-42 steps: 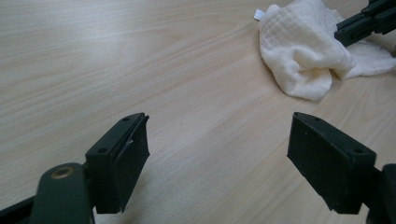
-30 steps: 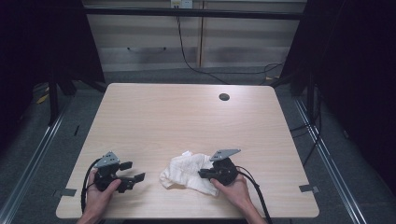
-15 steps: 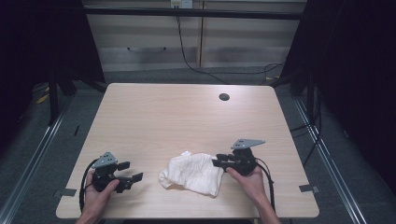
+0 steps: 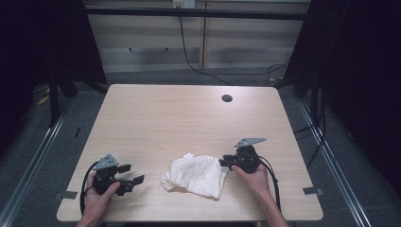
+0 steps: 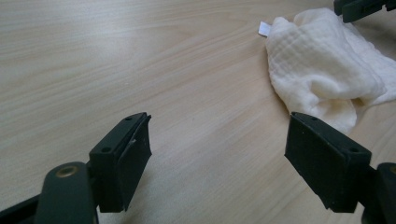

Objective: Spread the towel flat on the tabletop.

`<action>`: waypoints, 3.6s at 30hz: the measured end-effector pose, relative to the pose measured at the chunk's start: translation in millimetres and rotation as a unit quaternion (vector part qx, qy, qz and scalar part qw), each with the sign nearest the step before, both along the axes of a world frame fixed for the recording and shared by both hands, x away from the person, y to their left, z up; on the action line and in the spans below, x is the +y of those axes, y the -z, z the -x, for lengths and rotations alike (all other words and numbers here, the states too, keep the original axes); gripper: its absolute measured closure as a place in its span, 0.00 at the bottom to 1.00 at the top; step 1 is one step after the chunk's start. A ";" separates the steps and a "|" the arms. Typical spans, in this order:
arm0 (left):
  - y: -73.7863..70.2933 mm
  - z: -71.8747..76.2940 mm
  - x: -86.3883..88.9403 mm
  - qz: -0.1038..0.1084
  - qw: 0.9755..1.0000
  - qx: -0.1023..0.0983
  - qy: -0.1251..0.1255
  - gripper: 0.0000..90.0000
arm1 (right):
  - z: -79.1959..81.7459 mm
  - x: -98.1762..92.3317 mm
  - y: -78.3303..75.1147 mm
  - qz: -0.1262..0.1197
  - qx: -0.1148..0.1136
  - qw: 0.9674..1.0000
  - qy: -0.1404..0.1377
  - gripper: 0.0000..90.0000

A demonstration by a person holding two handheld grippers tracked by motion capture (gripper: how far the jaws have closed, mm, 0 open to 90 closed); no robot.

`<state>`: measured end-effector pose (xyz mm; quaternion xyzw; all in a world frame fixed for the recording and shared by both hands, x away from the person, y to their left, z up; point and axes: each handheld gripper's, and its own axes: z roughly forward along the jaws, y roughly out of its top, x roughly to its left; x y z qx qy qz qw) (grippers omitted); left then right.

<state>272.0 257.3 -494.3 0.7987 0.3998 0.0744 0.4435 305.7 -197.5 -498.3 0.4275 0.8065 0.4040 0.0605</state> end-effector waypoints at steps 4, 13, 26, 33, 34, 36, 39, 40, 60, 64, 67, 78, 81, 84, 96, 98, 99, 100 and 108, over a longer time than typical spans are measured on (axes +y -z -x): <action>-1.2 1.1 2.0 0.002 1.000 -0.002 -0.001 0.24 | -1.6 3.8 5.7 0.009 0.002 1.000 -0.003 0.75; -1.7 2.2 2.3 0.003 1.000 -0.003 -0.002 0.24 | 3.2 6.7 -1.8 -0.004 -0.015 1.000 -0.004 0.97; -1.9 0.8 0.5 0.001 1.000 -0.003 0.003 0.24 | 3.7 3.5 -21.2 -0.020 -0.046 0.999 0.000 0.95; -2.0 0.6 0.5 0.001 1.000 -0.003 0.003 0.24 | 4.6 5.7 -20.9 -0.024 -0.043 0.999 -0.006 0.97; -2.0 0.7 0.5 0.001 1.000 -0.004 0.003 0.24 | 4.8 7.0 -20.9 -0.019 -0.043 0.999 -0.006 0.97; -2.2 0.9 0.6 0.002 1.000 -0.004 0.002 0.24 | 4.9 8.7 -21.8 -0.021 -0.043 0.999 -0.009 0.98; -2.4 1.0 0.8 0.003 1.000 -0.004 0.002 0.24 | 6.2 9.7 -30.0 -0.032 -0.049 0.998 -0.013 0.98; -2.5 0.9 0.9 0.003 1.000 -0.004 0.002 0.24 | 6.5 9.0 -39.4 -0.043 -0.056 0.997 -0.011 0.98; -4.4 1.1 2.7 0.005 1.000 -0.008 -0.001 0.24 | -7.6 9.1 -170.9 -0.095 -0.187 0.978 0.003 0.98; -4.4 0.9 2.7 0.005 1.000 -0.009 -0.002 0.24 | -7.3 6.7 -191.6 -0.115 -0.210 0.971 0.011 0.98; -4.5 0.8 2.8 0.005 1.000 -0.009 -0.002 0.24 | -6.3 5.9 -200.6 -0.122 -0.222 0.967 0.012 0.98; -4.7 0.7 3.4 0.005 1.000 -0.009 -0.002 0.24 | -3.4 18.9 -204.0 -0.119 -0.225 0.967 -0.006 0.98; -5.0 0.8 3.4 0.006 1.000 -0.009 -0.003 0.24 | -7.6 29.4 -179.1 -0.106 -0.200 0.974 -0.015 0.98; -5.2 1.3 2.9 0.007 1.000 -0.011 -0.003 0.24 | -12.8 35.3 -154.7 -0.098 -0.178 0.979 -0.017 0.98; -12.1 -0.9 -16.2 0.025 1.000 -0.010 0.000 0.29 | -28.6 10.2 -64.5 -0.069 -0.090 0.993 0.026 0.98; -16.7 -3.6 -24.2 0.025 1.000 -0.013 0.002 0.32 | -30.6 5.5 -57.4 -0.065 -0.082 0.994 0.031 0.98; -19.4 -5.3 -29.3 0.028 0.999 -0.016 0.006 0.32 | -31.5 4.0 -55.2 -0.063 -0.079 0.994 0.030 0.98; -21.9 -7.4 -34.6 0.028 0.999 -0.016 0.012 0.33 | -32.4 3.2 -53.5 -0.062 -0.076 0.995 0.033 0.98; -18.2 -33.5 -84.7 0.031 0.998 -0.006 0.047 0.36 | -36.7 5.8 -43.5 -0.061 -0.064 0.996 0.029 0.98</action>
